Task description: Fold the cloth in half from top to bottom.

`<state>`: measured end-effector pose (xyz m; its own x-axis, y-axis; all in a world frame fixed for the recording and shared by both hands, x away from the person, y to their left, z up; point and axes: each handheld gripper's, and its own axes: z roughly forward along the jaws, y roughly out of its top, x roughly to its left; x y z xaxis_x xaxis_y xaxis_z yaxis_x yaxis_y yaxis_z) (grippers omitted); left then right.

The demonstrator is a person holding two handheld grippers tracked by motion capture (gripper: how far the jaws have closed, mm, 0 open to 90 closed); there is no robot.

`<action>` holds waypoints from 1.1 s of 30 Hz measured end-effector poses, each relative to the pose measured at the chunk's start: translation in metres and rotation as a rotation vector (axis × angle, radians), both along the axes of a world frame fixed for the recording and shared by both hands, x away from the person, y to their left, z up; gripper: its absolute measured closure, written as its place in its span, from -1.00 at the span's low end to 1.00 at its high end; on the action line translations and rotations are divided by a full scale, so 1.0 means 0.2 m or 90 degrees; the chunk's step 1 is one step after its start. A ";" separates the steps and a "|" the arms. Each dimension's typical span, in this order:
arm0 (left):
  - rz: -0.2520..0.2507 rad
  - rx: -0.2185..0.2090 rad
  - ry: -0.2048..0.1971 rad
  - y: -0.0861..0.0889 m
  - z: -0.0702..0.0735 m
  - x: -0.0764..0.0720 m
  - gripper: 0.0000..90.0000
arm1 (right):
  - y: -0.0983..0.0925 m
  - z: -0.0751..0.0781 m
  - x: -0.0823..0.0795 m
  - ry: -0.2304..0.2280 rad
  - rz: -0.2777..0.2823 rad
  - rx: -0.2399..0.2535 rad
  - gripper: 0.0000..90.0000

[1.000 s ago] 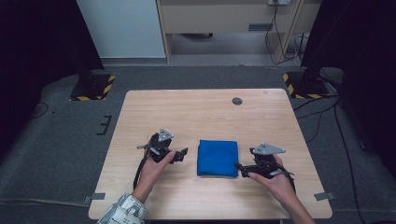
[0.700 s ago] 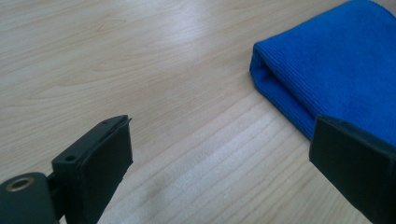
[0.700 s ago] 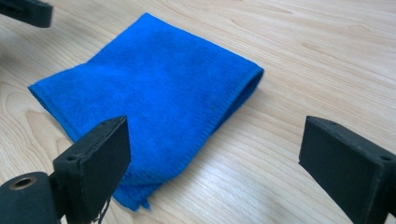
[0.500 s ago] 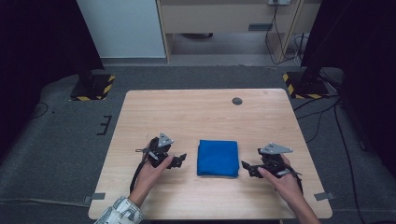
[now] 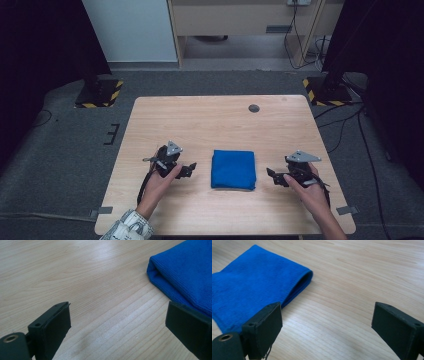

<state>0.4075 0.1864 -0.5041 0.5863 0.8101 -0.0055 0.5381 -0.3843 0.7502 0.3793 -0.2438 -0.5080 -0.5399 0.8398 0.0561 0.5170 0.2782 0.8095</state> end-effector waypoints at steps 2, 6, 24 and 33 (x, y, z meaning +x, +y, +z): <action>0.003 0.003 -0.001 0.00 0.00 0.01 -0.88 | -0.01 0.00 0.01 0.001 -0.008 0.003 -0.79; 0.010 0.010 -0.002 0.02 -0.01 0.02 -0.88 | -0.04 0.00 0.02 -0.002 -0.023 0.000 -0.79; 0.044 0.023 -0.004 0.12 0.01 0.17 -0.88 | -0.07 0.01 0.22 0.006 -0.067 -0.008 -0.80; 0.062 0.048 0.035 0.16 -0.06 0.28 -0.88 | -0.07 -0.03 0.37 0.053 -0.080 -0.005 -0.77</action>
